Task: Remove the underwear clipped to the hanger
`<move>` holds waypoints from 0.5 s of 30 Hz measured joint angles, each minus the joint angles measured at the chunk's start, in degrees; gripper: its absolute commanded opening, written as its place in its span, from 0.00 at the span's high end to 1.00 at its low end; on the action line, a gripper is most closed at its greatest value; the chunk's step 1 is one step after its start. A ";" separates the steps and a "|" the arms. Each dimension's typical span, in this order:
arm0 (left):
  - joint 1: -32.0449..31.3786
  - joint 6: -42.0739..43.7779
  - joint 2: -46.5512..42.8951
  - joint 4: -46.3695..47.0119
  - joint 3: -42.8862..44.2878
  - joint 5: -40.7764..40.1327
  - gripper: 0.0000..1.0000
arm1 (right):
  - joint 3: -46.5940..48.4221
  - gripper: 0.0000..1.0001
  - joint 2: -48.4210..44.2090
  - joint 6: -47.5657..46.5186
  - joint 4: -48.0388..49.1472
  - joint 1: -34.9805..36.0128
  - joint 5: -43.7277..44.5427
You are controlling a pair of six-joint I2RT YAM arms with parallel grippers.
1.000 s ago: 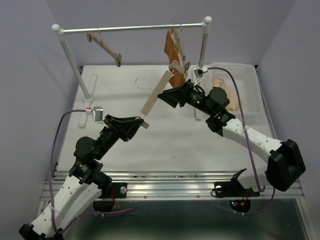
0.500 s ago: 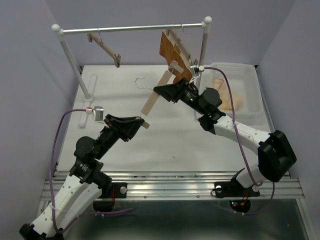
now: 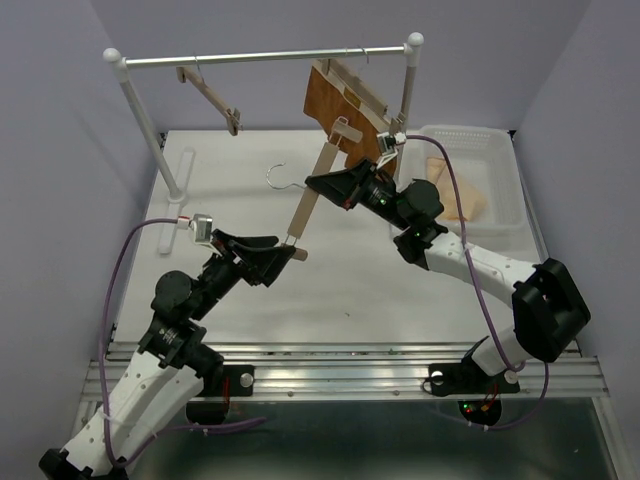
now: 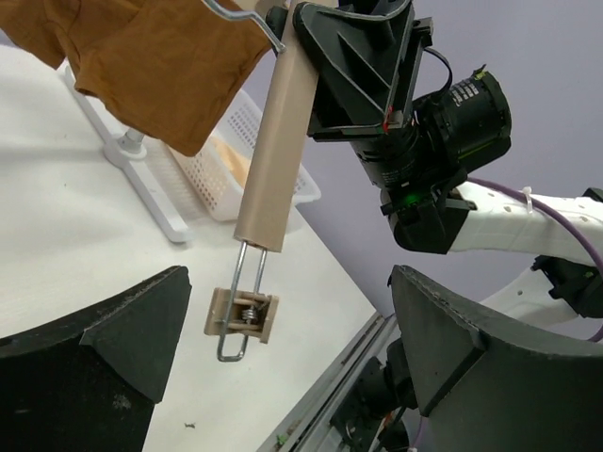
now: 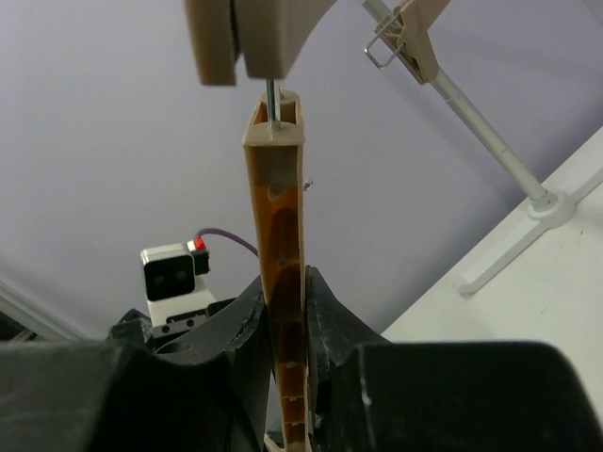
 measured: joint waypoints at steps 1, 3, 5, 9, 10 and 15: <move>0.02 0.02 0.35 -0.31 0.42 0.00 0.01 | -0.20 0.99 0.00 -0.17 -0.11 -0.11 -0.76; 0.02 0.24 1.92 -1.29 2.03 -0.07 0.01 | -1.03 0.99 -0.07 -0.33 -0.28 -0.31 -2.38; 0.02 0.50 3.61 -1.27 3.39 0.26 0.01 | -1.44 0.99 -0.17 -0.26 -0.48 -0.35 -3.17; 0.02 1.01 7.26 0.79 4.28 2.29 0.01 | -3.80 0.99 -1.01 1.07 0.09 -0.35 -4.68; 0.02 1.16 8.46 1.11 4.48 2.91 0.01 | -4.39 0.99 -1.29 1.68 0.50 -0.35 -4.92; 0.00 1.51 14.21 3.28 4.98 6.10 0.08 | -5.99 0.99 -1.95 4.76 3.19 -0.35 -5.03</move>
